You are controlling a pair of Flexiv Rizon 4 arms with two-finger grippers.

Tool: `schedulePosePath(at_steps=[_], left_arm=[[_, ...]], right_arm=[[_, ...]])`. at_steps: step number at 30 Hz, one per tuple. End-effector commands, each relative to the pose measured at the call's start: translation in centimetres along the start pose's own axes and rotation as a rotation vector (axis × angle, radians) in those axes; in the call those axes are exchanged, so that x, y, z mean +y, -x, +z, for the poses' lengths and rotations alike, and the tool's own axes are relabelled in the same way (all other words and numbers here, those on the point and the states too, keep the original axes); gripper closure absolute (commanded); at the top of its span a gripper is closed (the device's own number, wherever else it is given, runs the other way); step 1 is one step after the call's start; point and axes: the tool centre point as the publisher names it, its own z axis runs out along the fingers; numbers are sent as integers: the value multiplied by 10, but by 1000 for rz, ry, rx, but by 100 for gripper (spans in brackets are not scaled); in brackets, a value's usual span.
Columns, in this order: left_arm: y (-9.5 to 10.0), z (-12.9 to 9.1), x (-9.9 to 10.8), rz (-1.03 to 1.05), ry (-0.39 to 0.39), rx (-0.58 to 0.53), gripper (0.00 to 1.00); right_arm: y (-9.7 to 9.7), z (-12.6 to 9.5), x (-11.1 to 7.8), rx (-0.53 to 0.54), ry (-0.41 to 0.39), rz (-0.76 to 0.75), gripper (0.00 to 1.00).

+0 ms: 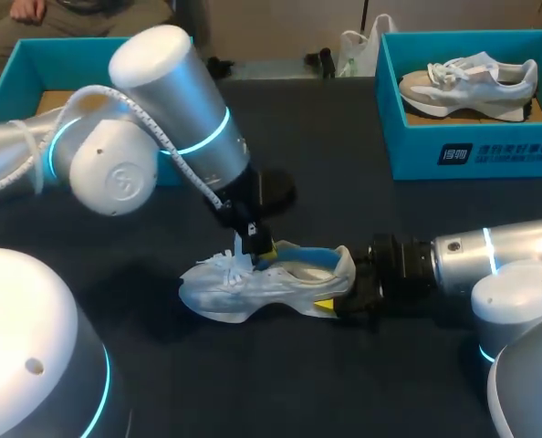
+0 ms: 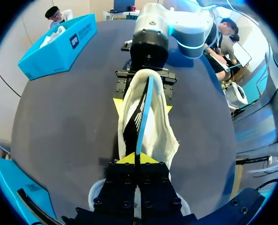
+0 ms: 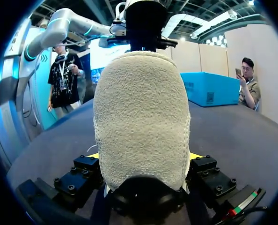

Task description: Take the shoe out of the shoebox, open the shoe tongue, remove and reinsert the insole, then place the shoe into the shoebox

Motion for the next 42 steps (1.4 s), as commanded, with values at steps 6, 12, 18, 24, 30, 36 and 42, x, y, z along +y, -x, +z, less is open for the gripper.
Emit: schedulePosePath(at_steps=[6,12,18,24,30,36,42], left_arm=[[-4,-11,-7,-4,-69,-17,100],[-4,-3,-20,-8,-52,-39,100],[-5,7,-40,1,-51,-112,100],[-8,9,-54,35,-59,-181,84],[-14,-4,-59,68,-80,-201,10],[-22,-16,-61,97,-96,-243,1],[-23,-23,-66,81,-106,-263,0]], right_arm=[[-1,1,1,0,-7,1,100],[-1,1,1,0,-7,1,100],[-1,1,1,0,-7,1,100],[-1,1,1,0,-7,1,100],[-1,1,1,0,-7,1,100],[-1,1,1,0,-7,1,100],[-1,1,1,0,-7,1,100]])
